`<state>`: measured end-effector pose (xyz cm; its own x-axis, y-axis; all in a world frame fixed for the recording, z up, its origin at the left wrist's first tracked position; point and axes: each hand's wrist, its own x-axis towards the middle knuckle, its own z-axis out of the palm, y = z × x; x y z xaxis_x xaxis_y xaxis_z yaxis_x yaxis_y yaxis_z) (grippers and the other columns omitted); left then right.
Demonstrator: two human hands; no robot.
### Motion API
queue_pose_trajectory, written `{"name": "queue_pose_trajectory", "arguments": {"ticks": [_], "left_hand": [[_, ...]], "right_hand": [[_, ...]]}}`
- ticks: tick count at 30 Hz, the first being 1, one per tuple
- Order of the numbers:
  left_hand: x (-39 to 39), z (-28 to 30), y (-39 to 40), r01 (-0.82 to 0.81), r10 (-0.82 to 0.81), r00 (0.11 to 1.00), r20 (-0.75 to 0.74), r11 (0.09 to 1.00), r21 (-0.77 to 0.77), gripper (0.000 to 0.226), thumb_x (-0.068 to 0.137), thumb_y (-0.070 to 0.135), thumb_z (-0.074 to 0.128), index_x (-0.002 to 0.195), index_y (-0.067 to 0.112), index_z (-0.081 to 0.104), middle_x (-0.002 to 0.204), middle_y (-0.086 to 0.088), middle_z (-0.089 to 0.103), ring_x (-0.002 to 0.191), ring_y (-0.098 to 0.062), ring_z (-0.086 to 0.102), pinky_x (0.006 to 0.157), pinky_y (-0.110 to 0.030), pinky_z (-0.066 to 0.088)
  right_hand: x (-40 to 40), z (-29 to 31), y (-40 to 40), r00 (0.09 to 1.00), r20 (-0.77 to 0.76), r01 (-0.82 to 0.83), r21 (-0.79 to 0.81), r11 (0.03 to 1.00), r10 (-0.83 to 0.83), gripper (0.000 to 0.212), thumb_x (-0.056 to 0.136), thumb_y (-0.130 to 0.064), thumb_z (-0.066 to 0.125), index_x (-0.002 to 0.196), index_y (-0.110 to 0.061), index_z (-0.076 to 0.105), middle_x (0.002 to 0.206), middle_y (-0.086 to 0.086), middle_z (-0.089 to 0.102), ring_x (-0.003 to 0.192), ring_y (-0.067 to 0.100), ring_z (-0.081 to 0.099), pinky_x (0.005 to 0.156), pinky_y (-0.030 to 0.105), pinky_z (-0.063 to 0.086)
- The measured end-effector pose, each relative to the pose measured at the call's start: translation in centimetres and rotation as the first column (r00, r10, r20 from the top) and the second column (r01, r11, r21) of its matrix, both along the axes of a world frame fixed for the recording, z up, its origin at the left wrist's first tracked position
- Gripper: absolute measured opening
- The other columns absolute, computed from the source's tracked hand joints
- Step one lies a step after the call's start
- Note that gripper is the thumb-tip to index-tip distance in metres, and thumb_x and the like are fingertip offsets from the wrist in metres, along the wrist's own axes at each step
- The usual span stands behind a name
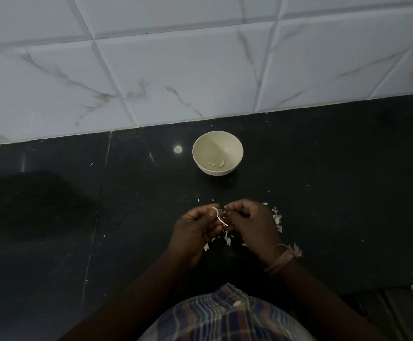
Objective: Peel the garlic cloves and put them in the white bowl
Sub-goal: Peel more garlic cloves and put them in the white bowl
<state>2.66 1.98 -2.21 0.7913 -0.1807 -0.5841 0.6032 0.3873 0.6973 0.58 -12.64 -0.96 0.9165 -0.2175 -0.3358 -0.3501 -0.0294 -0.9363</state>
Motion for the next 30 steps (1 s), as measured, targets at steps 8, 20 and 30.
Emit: {"name": "queue_pose_trajectory", "arguments": {"ticks": [8, 20, 30], "left_hand": [[0.3, -0.3, 0.1, 0.001, -0.016, 0.987, 0.163, 0.996, 0.092, 0.019, 0.092, -0.005, 0.063, 0.104, 0.004, 0.074, 0.095, -0.011, 0.078, 0.079, -0.016, 0.073, 0.068, -0.024, 0.059], [1.5, -0.7, 0.0, 0.015, -0.017, 0.991, 0.131, 1.0, 0.019, 0.02, 0.087, 0.002, 0.068, 0.106, 0.001, 0.077, 0.11, -0.026, 0.074, 0.102, -0.038, 0.073, 0.087, -0.041, 0.06], [1.6, 0.4, 0.4, 0.153, -0.261, 0.905, 0.337, 0.937, 0.314, 0.02, 0.094, 0.007, 0.068, 0.11, 0.012, 0.079, 0.099, -0.008, 0.08, 0.093, -0.021, 0.075, 0.083, -0.029, 0.059]], "right_hand": [[0.5, 1.1, -0.3, 0.998, 0.058, -0.016, -0.155, 0.988, 0.025, 0.009, 0.086, -0.009, 0.076, 0.084, -0.01, 0.068, 0.074, 0.01, 0.072, 0.063, 0.027, 0.071, 0.059, 0.031, 0.058], [1.5, 1.3, 0.2, 0.995, 0.068, -0.06, -0.235, 0.97, 0.078, 0.007, 0.09, -0.02, 0.071, 0.087, -0.023, 0.076, 0.075, -0.006, 0.074, 0.065, 0.007, 0.069, 0.064, 0.023, 0.054], [1.7, 1.9, 0.1, 0.997, 0.029, -0.06, -0.207, 0.977, 0.067, 0.008, 0.087, -0.017, 0.072, 0.08, -0.017, 0.074, 0.061, -0.006, 0.069, 0.051, 0.002, 0.062, 0.052, 0.017, 0.046]]}}
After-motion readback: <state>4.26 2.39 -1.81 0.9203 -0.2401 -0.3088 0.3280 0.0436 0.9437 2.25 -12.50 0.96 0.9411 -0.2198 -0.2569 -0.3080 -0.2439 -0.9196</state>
